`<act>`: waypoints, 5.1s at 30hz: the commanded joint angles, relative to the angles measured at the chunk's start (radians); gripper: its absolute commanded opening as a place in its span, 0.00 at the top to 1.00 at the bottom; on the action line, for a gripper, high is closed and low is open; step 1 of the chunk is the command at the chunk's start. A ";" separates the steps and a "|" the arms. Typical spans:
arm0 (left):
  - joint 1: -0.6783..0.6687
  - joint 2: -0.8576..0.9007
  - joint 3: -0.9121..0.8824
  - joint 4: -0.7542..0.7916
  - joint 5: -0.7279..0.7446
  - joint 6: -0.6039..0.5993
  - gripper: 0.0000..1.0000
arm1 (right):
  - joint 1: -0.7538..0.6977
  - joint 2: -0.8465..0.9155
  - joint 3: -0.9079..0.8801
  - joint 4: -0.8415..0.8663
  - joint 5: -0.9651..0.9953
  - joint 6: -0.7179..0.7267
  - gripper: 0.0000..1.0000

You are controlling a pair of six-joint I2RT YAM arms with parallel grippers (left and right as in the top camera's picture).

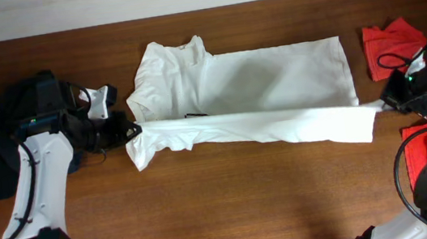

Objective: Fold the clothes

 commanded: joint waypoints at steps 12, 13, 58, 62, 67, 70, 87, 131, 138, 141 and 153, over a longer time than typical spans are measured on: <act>-0.013 0.225 -0.007 0.336 0.006 -0.038 0.98 | 0.096 -0.009 0.006 0.272 0.069 -0.011 0.94; -0.014 0.237 -0.007 0.352 0.006 -0.038 0.98 | 0.096 -0.009 0.006 0.279 0.069 -0.012 0.91; -0.299 0.194 -0.056 0.306 -0.338 -0.053 1.00 | 0.117 0.154 -0.205 0.195 0.062 -0.019 0.70; -0.298 0.193 0.012 0.316 -0.287 -0.075 1.00 | 0.117 0.154 -0.205 0.195 0.062 -0.019 0.70; -0.264 0.193 0.166 0.387 -0.211 -0.146 1.00 | 0.117 0.154 -0.205 0.195 0.062 -0.019 0.70; -0.219 0.193 0.244 0.452 -0.216 -0.254 1.00 | 0.117 0.154 -0.205 0.195 0.062 -0.019 0.70; -0.174 0.194 0.098 -0.131 -0.606 -0.230 0.01 | 0.117 0.154 -0.205 0.195 0.062 -0.019 0.70; -0.092 0.194 -0.129 -0.090 -0.846 -0.230 0.97 | 0.103 0.153 -0.161 0.113 -0.081 -0.099 0.34; -0.090 0.194 -0.129 -0.071 -0.818 -0.230 0.95 | 0.116 0.154 -0.158 0.196 -0.079 -0.100 0.37; -0.090 0.194 -0.129 -0.070 -0.817 -0.230 0.94 | 0.146 0.154 -0.166 0.214 -0.060 -0.100 0.42; -0.089 0.194 -0.129 -0.075 -0.821 -0.230 0.94 | 0.184 0.154 -0.193 0.162 0.224 -0.020 0.96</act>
